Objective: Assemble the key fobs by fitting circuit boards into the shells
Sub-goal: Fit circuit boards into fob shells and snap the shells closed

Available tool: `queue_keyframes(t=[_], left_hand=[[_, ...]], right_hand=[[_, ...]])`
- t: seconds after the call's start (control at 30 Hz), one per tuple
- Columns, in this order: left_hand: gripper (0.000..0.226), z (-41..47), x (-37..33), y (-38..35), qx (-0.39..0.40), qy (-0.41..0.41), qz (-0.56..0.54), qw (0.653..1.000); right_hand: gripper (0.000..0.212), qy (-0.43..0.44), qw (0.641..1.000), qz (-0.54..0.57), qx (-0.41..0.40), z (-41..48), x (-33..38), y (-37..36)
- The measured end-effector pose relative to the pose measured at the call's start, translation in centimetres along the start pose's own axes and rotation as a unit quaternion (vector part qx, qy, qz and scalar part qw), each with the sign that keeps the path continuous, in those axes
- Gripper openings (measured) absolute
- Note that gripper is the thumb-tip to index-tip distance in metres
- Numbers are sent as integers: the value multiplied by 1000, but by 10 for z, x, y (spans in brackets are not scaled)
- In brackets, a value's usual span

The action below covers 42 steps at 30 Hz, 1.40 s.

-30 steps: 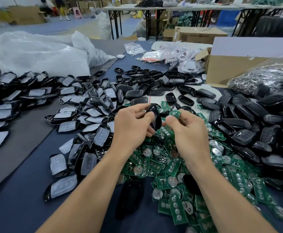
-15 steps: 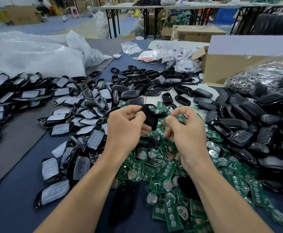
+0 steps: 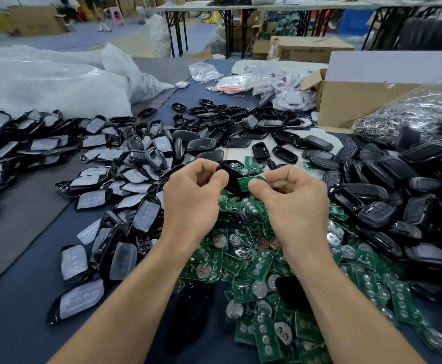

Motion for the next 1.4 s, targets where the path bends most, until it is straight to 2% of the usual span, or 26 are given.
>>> queue_keyframes(t=[0.1, 0.2, 0.33, 0.53, 0.73, 1.13, 1.4], left_hand=[[28, -4, -7, -2, 28, -19, 45, 998], [22, -4, -3, -6, 54, 16, -12, 998], [39, -6, -3, -10, 83, 57, -102, 990], [20, -3, -2, -9, 43, 87, -159, 983], [18, -3, 0, -12, 58, 90, -164, 981], [19, -3, 4, -12, 65, 82, -140, 985], [25, -8, -1, -15, 80, 76, -170, 979]], right_hand=[[14, 18, 999, -13, -23, -1, 5, 2], [15, 9, 999, -20, -30, -2, 4, 3], [14, 13, 999, -22, -19, -3, 6, 3], [17, 24, 1000, -13, 9, 0, 8, 3], [18, 36, 999, -30, 26, 2, 5, 0], [21, 3, 998, 21, 62, 6, -1, -2], [23, 8, 999, -50, 15, 5, 0, 2]])
Point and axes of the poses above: each hand's wrist, its own z-axis towards the middle knuckle, its own y-axis out of the back of the hand, x = y × z, the point moved 6 cm from there along z, towards the middle knuckle, and after that the axes turned 3 degrees about -y, right-handed, at the moved point
